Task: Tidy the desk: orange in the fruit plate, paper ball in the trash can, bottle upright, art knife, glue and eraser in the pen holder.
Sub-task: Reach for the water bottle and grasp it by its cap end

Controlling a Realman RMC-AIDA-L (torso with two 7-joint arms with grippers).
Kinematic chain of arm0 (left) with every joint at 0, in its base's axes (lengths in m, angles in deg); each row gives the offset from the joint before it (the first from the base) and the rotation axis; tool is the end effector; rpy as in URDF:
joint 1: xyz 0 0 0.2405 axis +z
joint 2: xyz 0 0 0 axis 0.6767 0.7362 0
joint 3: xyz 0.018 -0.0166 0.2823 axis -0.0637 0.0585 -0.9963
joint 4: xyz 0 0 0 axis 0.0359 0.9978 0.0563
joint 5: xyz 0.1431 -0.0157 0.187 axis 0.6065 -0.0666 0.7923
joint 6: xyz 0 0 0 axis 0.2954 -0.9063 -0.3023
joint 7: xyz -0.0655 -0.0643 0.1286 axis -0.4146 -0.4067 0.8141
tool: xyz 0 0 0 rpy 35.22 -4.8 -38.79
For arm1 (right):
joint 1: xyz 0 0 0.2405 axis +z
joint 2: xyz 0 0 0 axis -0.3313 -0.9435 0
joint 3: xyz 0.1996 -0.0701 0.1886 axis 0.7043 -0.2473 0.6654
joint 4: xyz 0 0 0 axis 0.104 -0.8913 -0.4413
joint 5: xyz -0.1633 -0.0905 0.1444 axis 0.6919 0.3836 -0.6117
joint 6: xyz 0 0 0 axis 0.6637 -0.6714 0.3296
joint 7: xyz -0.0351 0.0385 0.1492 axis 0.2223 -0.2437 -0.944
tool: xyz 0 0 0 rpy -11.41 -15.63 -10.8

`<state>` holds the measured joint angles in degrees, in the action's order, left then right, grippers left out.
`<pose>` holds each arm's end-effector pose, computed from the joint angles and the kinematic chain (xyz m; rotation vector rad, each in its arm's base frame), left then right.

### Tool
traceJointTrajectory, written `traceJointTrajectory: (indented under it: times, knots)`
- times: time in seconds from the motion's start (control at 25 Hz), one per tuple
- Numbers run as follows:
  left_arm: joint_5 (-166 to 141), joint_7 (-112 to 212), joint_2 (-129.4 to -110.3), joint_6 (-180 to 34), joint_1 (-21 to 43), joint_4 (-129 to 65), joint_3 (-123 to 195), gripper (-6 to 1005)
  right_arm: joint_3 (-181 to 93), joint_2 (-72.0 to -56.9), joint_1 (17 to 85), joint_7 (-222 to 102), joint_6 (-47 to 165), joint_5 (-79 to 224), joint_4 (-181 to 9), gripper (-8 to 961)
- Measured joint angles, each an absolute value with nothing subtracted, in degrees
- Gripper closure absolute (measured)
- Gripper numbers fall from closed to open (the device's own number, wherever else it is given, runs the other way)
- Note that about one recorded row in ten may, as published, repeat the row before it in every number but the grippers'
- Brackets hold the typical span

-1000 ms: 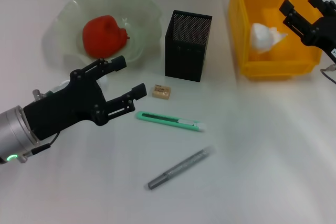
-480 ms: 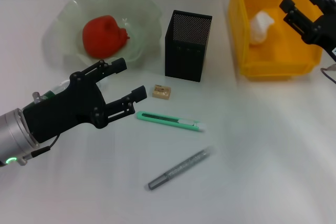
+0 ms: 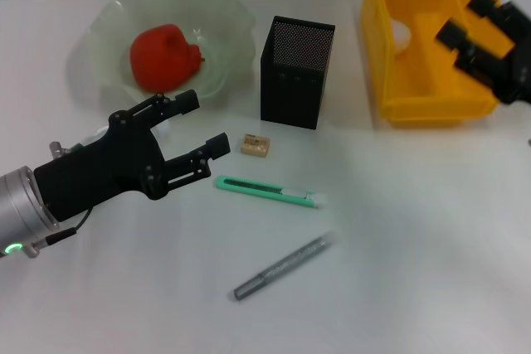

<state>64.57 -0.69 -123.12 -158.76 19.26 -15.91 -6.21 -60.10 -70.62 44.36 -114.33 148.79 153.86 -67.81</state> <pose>-0.3109 0.3085 -0.0525 -2.4797 -0.4320 -1.1078 0.3132 0.3319 0.0013 -2.2043 0.4739 1.2540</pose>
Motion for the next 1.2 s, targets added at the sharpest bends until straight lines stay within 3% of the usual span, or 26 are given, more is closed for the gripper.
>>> traceJointTrajectory:
  times: [0.28,0.76,1.2]
  knots:
    - [64.73,-2.29,-122.58,-158.47,19.33,-14.58,-6.30,203,-63.07,-69.97,45.44,-116.36,149.04,165.27,-62.97,126]
    - [65.18,-4.14,-121.20,-157.12,19.85,-13.70,-6.39,204,-63.89,-70.37,48.96,-116.25,147.48,179.52,-61.72,127]
    - [73.45,-24.56,-121.96,-150.51,20.43,2.32,-6.32,205,-65.53,-70.64,49.21,-115.75,145.60,179.64,-62.05,127]
